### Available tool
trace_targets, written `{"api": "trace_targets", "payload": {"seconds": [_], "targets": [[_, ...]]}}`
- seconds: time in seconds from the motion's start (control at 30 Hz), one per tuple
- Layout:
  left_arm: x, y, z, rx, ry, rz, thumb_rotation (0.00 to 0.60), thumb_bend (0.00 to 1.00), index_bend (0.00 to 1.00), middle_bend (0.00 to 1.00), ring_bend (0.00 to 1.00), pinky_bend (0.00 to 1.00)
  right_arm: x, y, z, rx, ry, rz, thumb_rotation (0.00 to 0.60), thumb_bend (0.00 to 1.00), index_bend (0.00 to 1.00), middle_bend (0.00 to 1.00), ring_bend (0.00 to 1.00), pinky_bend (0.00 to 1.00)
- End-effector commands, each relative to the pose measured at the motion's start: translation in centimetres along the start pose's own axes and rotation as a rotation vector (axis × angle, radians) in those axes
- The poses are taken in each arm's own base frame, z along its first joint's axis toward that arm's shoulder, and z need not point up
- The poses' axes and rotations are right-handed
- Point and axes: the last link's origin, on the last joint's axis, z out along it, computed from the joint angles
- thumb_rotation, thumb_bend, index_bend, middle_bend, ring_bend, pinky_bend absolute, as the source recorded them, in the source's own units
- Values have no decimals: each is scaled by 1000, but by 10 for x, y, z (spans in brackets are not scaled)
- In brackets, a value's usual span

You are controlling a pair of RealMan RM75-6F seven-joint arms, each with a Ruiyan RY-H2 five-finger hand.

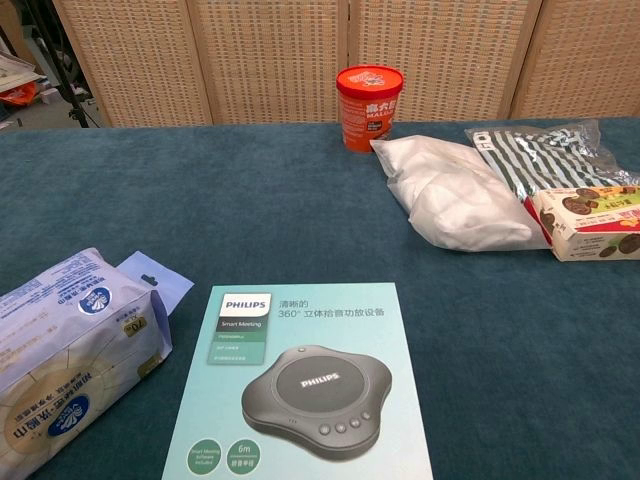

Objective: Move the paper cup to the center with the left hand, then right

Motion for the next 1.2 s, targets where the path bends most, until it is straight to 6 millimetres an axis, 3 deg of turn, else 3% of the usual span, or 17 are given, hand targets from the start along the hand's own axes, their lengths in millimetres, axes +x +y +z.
{"api": "trace_targets", "payload": {"seconds": [0.03,0.3,0.73,1.2], "targets": [[-1,3,1,-4,-3,2,600,280,50,0,0,0,0,0,0,-1,2,1,600,55,69,0,0,0],[-4,7,3,-8,-9,12,600,284,79,0,0,0,2,2,0,-3,8,8,600,56,69,0,0,0],[-9,9,6,0,-17,23,600,308,221,0,0,0,2,1,0,-2,13,16,600,56,69,0,0,0],[-1,7,0,9,14,18,600,360,312,0,0,0,3,0,1,-2,16,20,600,55,69,0,0,0]]}}
